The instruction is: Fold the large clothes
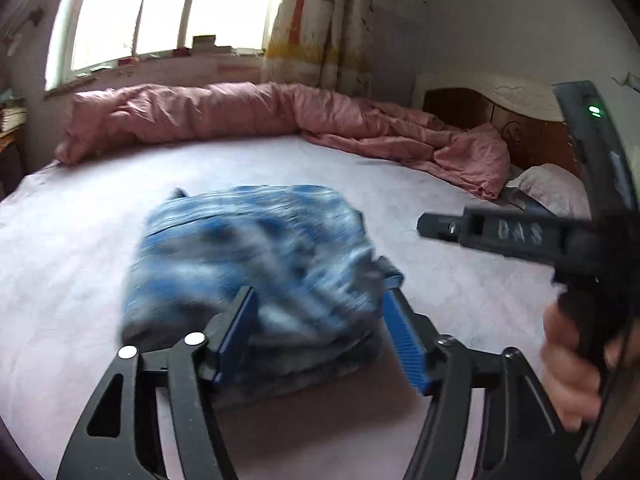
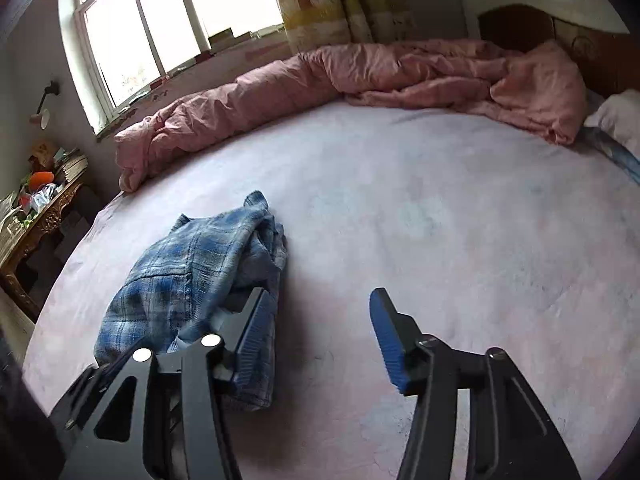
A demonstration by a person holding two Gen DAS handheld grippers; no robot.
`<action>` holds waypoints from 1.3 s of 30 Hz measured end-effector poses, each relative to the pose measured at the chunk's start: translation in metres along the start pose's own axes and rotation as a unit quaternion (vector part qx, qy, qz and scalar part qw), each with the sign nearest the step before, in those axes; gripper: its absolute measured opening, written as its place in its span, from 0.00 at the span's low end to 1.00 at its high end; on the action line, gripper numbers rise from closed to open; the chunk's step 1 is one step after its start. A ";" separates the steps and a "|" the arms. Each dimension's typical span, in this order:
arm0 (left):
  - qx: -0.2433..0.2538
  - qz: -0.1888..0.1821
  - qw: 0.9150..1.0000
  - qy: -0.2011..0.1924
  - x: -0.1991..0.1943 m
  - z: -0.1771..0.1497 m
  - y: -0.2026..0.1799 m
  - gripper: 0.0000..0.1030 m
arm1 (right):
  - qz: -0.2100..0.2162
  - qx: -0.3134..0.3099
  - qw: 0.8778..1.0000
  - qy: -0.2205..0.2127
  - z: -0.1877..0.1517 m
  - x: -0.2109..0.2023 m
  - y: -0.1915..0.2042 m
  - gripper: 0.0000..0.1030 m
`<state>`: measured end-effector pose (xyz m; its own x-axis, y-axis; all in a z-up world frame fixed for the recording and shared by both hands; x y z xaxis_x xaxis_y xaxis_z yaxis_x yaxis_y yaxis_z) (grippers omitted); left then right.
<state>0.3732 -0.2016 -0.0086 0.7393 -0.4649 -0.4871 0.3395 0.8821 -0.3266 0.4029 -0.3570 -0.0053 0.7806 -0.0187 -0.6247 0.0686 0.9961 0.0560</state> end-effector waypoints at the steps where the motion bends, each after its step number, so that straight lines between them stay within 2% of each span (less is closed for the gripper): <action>1: -0.001 0.004 1.000 -0.008 -0.007 -0.002 0.007 0.67 | 0.001 -0.001 1.000 -0.003 0.000 0.000 0.001 0.54; 3: -0.020 0.015 0.999 -0.031 -0.018 0.002 0.025 0.77 | 0.008 -0.004 1.000 -0.005 -0.001 0.000 0.005 0.54; 5: -0.055 0.011 0.997 -0.056 -0.031 0.015 0.043 0.87 | 0.027 -0.013 1.000 -0.004 -0.001 0.001 0.014 0.54; 7: -0.057 0.048 0.993 -0.094 -0.040 0.028 0.064 0.88 | 0.054 -0.014 0.998 -0.011 -0.001 0.001 0.025 0.54; 8: -0.050 0.071 0.990 -0.110 -0.043 0.032 0.073 0.91 | 0.072 -0.015 0.997 -0.015 0.000 0.000 0.031 0.54; 10: -0.023 0.107 0.986 -0.124 -0.045 0.037 0.086 1.00 | 0.105 -0.017 0.994 -0.018 -0.001 0.002 0.045 0.54; 11: -0.021 0.114 0.985 -0.125 -0.045 0.038 0.092 1.00 | 0.120 -0.020 0.992 -0.016 -0.002 0.004 0.052 0.54; 14: -0.060 0.116 0.986 -0.100 -0.031 0.034 0.113 1.00 | 0.121 -0.037 0.992 0.002 -0.009 0.015 0.065 0.54; 16: -0.091 0.111 0.987 -0.074 -0.019 0.031 0.126 1.00 | 0.092 -0.056 0.994 0.015 -0.015 0.024 0.069 0.54; 18: -0.123 0.091 0.987 -0.055 -0.012 0.025 0.134 1.00 | 0.051 -0.063 0.997 0.010 -0.016 0.025 0.066 0.54; 20: -0.148 0.081 0.985 -0.046 -0.008 0.021 0.141 1.00 | 0.019 -0.074 0.997 -0.006 -0.013 0.022 0.063 0.64; 22: -0.154 0.077 0.984 -0.047 -0.008 0.018 0.140 1.00 | 0.015 -0.075 0.997 -0.013 -0.012 0.021 0.063 0.68; 24: -0.146 0.085 0.984 -0.051 -0.007 0.018 0.137 1.00 | 0.022 -0.067 0.997 -0.014 -0.012 0.022 0.060 0.71; 26: -0.135 0.095 0.985 -0.057 -0.009 0.017 0.133 1.00 | 0.039 -0.054 0.998 -0.013 -0.012 0.024 0.060 0.84; 29: -0.130 0.108 0.984 -0.061 -0.011 0.016 0.131 1.00 | 0.078 -0.023 0.997 -0.008 -0.014 0.029 0.061 0.85; 31: -0.134 0.102 0.984 -0.053 -0.008 0.014 0.131 1.00 | 0.089 -0.014 0.996 0.019 -0.021 0.038 0.062 0.85; 34: -0.159 0.095 0.983 -0.014 0.003 0.004 0.136 1.00 | 0.083 -0.041 0.993 0.073 -0.036 0.055 0.068 0.85; 36: -0.177 0.103 0.978 0.026 0.012 -0.008 0.142 1.00 | 0.083 -0.053 0.991 0.089 -0.040 0.060 0.069 0.85; 39: -0.201 0.105 0.972 0.064 0.018 -0.021 0.147 1.00 | 0.094 -0.063 0.988 0.107 -0.044 0.065 0.071 0.85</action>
<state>0.4247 -0.0817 -0.0822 0.6802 -0.3055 -0.6663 -0.0853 0.8698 -0.4859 0.4306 -0.2835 -0.0761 0.6217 0.1723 -0.7641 -0.1535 0.9834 0.0969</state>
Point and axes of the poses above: each gripper's, at about its wrist camera, not at the fingertips, and x roughly the way its jaws point, y to its left, z to its top, the point moved 10 cm from there along x, roughly the way its jaws point, and after that the axes turned 13 degrees about -x, right-handed, at the moved point
